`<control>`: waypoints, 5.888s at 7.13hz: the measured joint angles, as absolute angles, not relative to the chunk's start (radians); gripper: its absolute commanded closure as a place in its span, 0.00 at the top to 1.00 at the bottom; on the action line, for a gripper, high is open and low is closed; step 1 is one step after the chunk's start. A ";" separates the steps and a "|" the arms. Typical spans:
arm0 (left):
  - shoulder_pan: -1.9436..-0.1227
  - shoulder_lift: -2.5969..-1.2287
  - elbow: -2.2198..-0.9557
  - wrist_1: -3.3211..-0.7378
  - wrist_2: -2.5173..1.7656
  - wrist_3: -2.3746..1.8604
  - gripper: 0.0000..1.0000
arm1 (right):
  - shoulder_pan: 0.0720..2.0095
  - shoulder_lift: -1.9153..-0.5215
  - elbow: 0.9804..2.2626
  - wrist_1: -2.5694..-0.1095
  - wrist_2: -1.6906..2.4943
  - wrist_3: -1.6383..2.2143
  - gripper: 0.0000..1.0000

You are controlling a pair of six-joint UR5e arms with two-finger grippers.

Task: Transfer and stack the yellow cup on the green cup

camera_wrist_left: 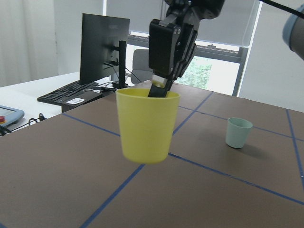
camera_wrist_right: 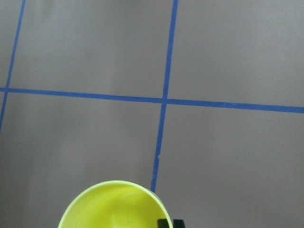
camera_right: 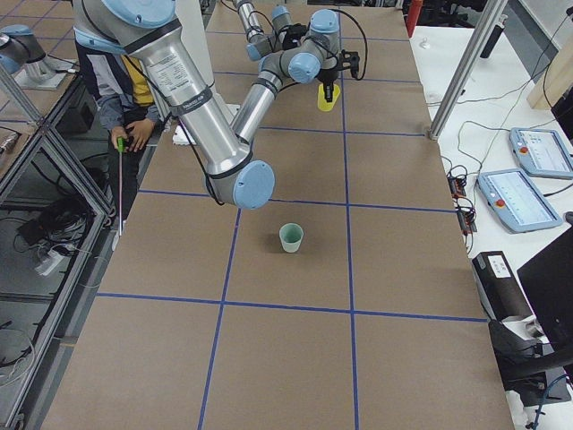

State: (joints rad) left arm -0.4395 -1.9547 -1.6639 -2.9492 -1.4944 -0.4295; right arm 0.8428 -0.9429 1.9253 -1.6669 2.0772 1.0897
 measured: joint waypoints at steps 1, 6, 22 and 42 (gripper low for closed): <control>-0.448 -1.941 -1.645 -2.909 -1.435 -0.430 1.00 | 0.871 -0.956 1.925 -1.673 2.077 1.089 0.00; -0.664 -1.804 -1.640 -2.470 -1.395 -0.431 1.00 | 0.980 -1.031 1.926 -1.677 2.078 1.010 0.00; -1.533 -1.567 -1.697 -1.463 -2.248 -0.044 1.00 | 1.290 -1.737 2.020 -1.409 2.317 0.374 0.00; -1.532 -1.508 -1.776 -1.459 -2.250 -0.044 1.00 | 1.127 -1.858 1.942 -1.023 2.241 0.618 1.00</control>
